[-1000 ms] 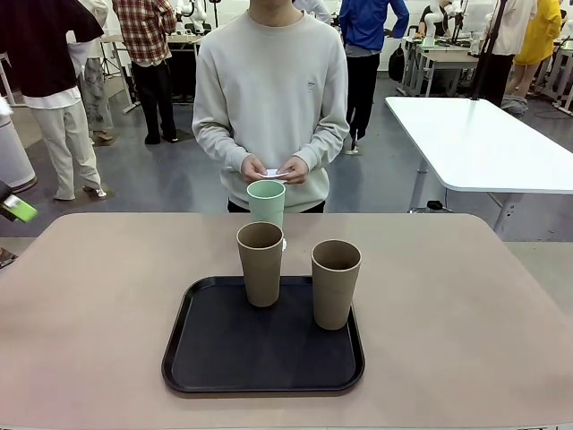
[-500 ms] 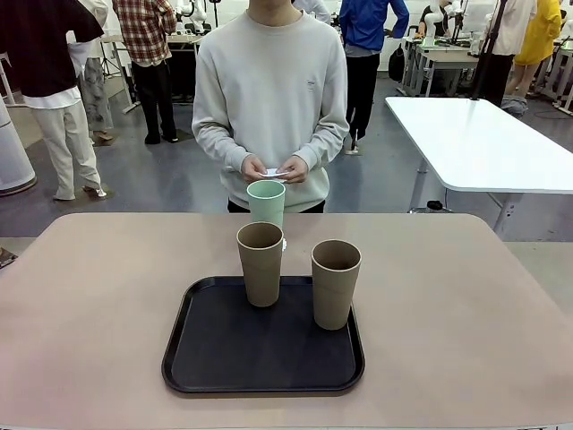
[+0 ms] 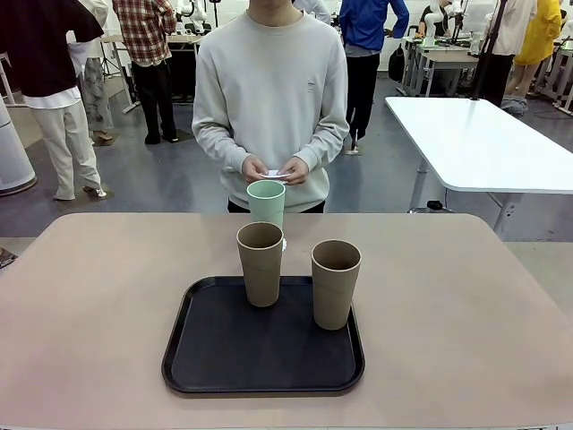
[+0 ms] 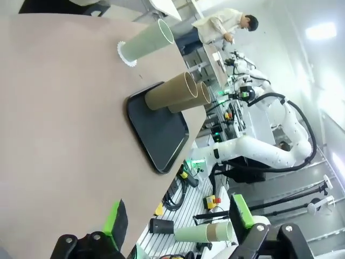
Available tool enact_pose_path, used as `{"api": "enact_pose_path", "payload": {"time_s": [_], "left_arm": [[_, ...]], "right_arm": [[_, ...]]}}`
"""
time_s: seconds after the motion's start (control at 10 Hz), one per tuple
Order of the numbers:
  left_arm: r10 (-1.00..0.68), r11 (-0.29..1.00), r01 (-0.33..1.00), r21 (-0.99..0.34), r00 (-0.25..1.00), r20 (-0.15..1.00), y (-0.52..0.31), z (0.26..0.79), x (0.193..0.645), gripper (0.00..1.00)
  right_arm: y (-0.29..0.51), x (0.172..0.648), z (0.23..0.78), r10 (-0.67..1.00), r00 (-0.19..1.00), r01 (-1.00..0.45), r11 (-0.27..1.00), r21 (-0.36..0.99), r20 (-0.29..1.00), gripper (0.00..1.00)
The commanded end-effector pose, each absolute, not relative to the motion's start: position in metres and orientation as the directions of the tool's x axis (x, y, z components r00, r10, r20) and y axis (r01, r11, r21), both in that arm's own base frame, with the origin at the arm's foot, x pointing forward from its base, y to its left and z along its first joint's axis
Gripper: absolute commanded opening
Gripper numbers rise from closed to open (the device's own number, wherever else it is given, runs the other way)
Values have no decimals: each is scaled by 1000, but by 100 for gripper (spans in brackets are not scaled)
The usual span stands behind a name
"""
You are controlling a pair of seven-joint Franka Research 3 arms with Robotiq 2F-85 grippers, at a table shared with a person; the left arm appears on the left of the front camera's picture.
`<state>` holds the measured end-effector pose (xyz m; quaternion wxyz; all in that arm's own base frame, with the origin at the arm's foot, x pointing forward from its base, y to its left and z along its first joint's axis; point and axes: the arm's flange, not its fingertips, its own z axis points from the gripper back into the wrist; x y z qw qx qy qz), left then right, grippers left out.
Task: Place coasters on the table and set cups on them.
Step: Take one Reusable plastic cup from the Flat Tray and place it on a coaster set by the human.
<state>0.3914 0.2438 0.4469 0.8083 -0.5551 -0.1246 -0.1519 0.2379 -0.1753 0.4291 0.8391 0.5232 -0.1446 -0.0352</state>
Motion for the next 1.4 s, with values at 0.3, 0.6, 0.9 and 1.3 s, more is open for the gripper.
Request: {"api": "enact_pose_path", "payload": {"time_s": [0.3,0.6,0.9,1.3], "left_arm": [[31,347,356,-868,920,390,251,443,373,100],[-27,344,375,-861,920,390,258,446,375,100],[-27,344,375,-861,920,390,258,446,375,100],[-27,344,375,-861,920,390,258,446,375,100]], "right_arm": [[-174,240,429,-216,952,-103,443,891,218,100],[-174,240,429,-216,952,-103,443,891,218,100],[-174,240,429,-216,952,-103,443,891,218,100],[-174,240,429,-216,952,-103,443,891,218,100]]}}
